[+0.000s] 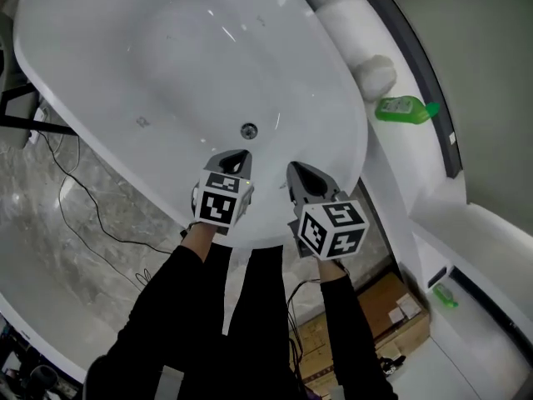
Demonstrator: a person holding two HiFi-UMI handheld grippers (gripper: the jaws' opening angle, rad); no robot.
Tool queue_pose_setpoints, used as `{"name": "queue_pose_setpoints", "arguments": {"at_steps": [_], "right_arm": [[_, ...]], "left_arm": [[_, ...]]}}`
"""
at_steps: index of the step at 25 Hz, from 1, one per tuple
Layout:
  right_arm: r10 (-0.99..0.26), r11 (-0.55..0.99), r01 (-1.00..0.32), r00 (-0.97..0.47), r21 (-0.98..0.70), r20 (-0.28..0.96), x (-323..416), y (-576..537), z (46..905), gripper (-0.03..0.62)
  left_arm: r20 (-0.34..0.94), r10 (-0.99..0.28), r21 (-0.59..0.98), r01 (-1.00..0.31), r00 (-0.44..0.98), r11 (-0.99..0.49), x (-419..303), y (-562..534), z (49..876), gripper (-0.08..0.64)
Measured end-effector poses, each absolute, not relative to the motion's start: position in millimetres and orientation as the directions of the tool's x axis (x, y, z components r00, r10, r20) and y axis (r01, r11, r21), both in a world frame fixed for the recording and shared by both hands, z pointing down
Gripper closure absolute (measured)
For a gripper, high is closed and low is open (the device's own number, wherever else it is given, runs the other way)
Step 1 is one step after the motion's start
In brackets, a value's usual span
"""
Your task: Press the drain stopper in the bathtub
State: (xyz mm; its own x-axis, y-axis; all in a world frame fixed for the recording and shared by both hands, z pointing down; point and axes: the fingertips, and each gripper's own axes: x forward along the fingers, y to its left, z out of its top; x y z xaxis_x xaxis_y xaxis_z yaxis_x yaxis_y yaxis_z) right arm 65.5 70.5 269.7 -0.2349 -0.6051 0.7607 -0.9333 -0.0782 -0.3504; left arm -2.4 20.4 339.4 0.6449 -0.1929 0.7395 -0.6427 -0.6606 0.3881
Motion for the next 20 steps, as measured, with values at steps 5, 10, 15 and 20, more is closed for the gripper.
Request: {"name": "queue_pose_setpoints", "arguments": {"at_steps": [5, 10, 15, 20], "right_arm": [[-0.562, -0.038, -0.934, -0.273, -0.355, 0.780, 74, 44, 322, 0.589], [-0.509, -0.002, -0.926, -0.325, -0.378, 0.797, 83, 27, 375, 0.589], [-0.435, 0.062, -0.923, -0.367, -0.380, 0.822, 90, 15, 426, 0.589], [-0.388, 0.115, -0.917, -0.394, -0.381, 0.833, 93, 0, 469, 0.589]], "left_arm": [[0.772, -0.201, 0.388, -0.698, 0.602, -0.601, 3, 6, 398, 0.555], [0.802, -0.228, 0.378, -0.764, 0.553, -0.522, 9, -2, 449, 0.555], [0.826, -0.233, 0.363, -0.802, 0.513, -0.474, 15, -7, 496, 0.555], [0.852, -0.250, 0.341, -0.849, 0.461, -0.403, 14, -15, 543, 0.555]]}}
